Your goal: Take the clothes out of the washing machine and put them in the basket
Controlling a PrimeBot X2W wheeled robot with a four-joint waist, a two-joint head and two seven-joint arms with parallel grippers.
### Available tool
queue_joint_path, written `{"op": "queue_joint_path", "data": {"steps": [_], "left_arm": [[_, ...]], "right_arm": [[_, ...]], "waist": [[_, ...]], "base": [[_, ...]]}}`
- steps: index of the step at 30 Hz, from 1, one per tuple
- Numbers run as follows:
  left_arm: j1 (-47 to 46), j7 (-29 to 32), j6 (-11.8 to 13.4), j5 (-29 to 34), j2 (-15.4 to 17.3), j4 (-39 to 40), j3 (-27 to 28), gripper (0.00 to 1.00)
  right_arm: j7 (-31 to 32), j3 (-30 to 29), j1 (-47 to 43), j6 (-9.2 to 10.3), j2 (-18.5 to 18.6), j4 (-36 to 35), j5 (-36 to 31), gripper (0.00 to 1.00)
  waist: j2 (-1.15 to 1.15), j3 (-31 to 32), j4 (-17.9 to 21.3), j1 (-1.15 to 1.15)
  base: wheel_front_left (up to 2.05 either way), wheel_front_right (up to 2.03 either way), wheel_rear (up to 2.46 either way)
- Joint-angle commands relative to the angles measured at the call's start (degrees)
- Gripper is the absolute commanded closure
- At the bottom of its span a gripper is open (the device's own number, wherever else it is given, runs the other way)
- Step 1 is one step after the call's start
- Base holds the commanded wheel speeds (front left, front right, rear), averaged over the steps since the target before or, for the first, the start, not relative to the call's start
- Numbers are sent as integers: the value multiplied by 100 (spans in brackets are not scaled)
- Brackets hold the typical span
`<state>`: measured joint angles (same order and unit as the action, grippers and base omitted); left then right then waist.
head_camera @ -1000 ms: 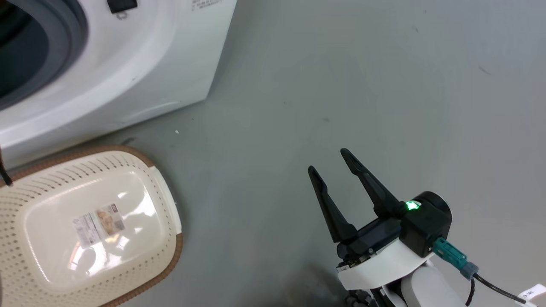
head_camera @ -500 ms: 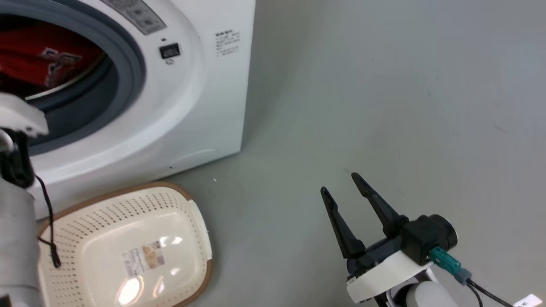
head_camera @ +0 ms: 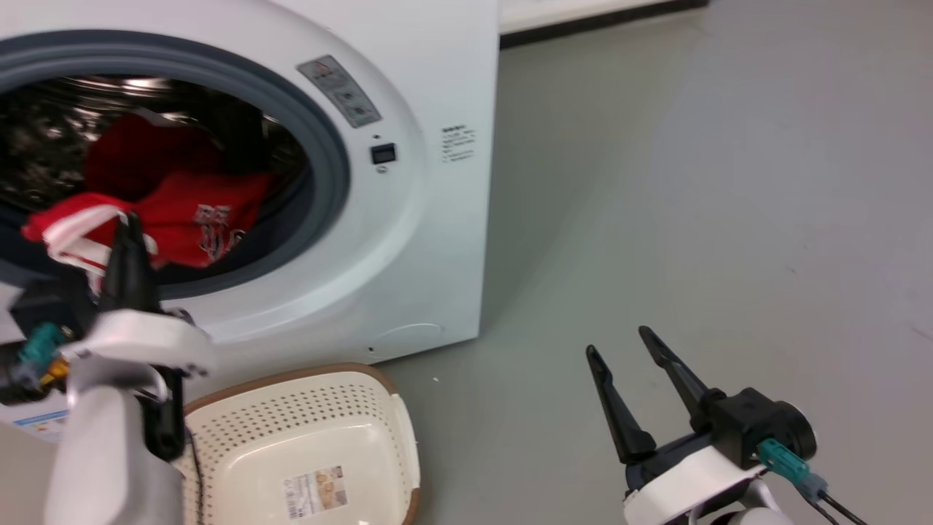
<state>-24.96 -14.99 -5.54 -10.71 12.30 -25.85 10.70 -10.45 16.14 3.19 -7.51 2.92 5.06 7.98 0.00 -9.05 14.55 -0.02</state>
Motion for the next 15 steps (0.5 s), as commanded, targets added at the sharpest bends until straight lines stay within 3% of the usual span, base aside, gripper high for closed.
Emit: {"op": "queue_joint_path", "data": {"steps": [1, 7, 15], "left_arm": [[276, -23, -8, 70, -137, 235, -40, 100], [942, -22, -62, 195, -487, 926, -239, 100], [1757, -6, -88, 264, -687, 1594, -597, 100]], "right_arm": [[35, -73, -111, 4, -9, -64, -55, 0], [183, -323, -278, 4, -8, -202, -182, 0], [335, -490, -459, 4, -9, -390, -236, 0]], "waist": [[0, 267, -314, 2], [0, 529, -716, 2], [0, 715, -1092, 2]], "base": [[0, 0, 0], [0, 0, 0], [0, 0, 0]]}}
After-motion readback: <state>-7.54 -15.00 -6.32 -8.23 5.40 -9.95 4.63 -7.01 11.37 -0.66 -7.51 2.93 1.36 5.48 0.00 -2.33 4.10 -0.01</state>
